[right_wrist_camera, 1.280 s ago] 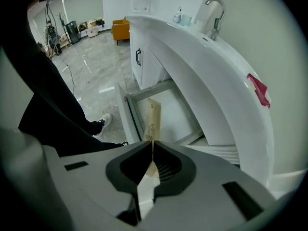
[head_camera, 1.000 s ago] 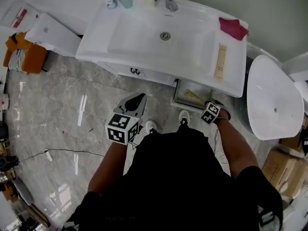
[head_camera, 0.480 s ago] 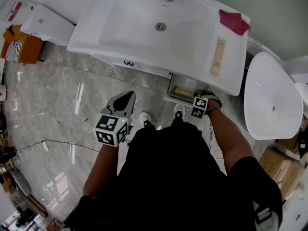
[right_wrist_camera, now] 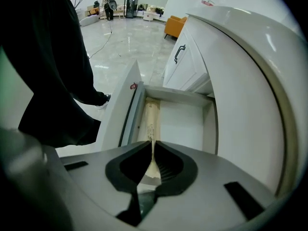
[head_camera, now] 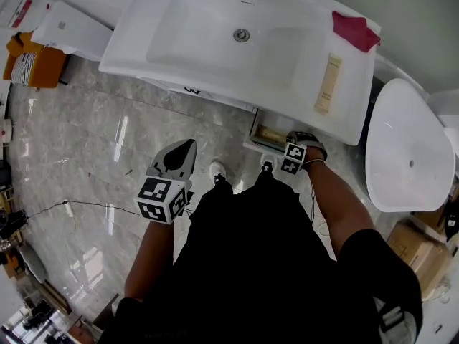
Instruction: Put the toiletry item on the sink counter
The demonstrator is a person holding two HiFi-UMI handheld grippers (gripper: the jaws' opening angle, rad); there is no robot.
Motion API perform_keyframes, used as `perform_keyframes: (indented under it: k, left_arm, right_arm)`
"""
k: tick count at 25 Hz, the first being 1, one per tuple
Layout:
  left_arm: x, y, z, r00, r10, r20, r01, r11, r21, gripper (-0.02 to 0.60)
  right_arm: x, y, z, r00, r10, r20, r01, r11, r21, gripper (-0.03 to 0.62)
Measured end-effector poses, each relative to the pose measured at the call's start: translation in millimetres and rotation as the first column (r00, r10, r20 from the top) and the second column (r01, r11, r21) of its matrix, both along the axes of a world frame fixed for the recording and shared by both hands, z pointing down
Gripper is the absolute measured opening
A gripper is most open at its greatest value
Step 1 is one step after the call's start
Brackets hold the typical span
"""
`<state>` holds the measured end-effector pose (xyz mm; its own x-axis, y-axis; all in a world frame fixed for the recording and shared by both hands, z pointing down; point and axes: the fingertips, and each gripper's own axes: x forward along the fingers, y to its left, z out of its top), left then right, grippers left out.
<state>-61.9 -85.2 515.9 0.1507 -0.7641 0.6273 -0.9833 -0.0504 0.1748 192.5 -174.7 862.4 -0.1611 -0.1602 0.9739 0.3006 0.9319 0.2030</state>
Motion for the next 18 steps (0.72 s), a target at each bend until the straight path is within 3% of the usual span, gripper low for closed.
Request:
perform_keyframes:
  k: [5,8,18]
  left_arm:
    - [-5,-2,0,1.000,-0.007,0.004,0.007,1.000,-0.002,0.005]
    - [-6,-4,0,1.000,0.005,0.005,-0.005,1.000,-0.002,0.005]
    - [-4,-13,-3,0.996,0.084,-0.012,-0.084,0.996,0.028,0.005]
  right_arm:
    - [1,3,4,0.999,0.046,-0.007,-0.046,0.998,-0.039,0.016]
    - [0,5,3,0.996,0.084,-0.010,-0.085,0.994,-0.063,0.049]
    - [-3,9,-16,0.982,0.191,0.017,-0.189,0.981,-0.052,0.054]
